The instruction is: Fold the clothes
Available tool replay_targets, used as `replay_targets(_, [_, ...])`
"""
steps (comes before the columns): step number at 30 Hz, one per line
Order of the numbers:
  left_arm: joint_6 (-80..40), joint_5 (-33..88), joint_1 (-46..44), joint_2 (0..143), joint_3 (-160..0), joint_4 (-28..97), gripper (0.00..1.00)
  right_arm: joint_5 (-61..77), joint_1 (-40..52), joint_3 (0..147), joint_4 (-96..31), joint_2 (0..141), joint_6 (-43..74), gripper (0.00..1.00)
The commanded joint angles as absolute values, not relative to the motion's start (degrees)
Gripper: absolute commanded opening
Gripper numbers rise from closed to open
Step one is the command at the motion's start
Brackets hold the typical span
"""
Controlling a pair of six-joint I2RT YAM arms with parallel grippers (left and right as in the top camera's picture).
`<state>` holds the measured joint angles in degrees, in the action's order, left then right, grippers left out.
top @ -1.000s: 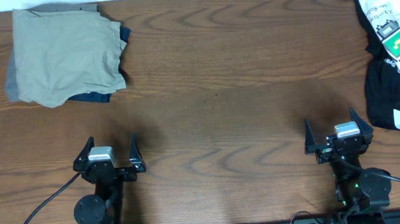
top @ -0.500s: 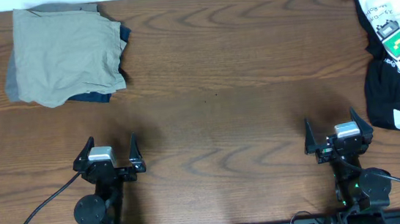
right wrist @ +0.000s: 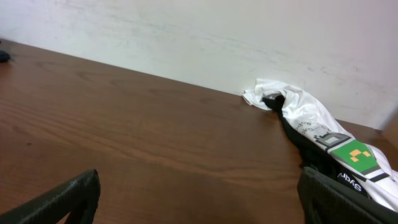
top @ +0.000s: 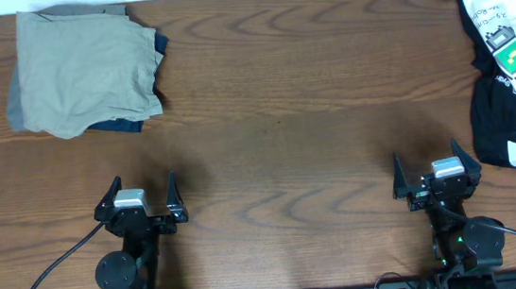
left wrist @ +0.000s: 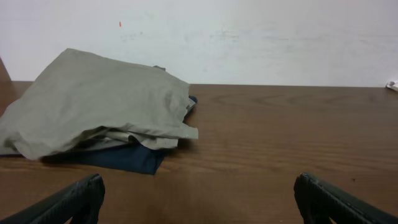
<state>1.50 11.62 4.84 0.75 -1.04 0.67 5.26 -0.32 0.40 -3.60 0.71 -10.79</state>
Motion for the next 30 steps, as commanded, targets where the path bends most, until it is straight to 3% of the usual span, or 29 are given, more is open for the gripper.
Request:
replay_targets(1, [1.4,12.4,5.1,0.7,-0.2,2.9,0.98,4.7,-0.8,0.3,-3.9,0.4,-10.2,0.99])
replay_targets(30, [1.4,13.4,5.1,1.1,-0.2,2.2,0.98,4.6,-0.8,0.3,-3.4,0.4,-9.0,0.99])
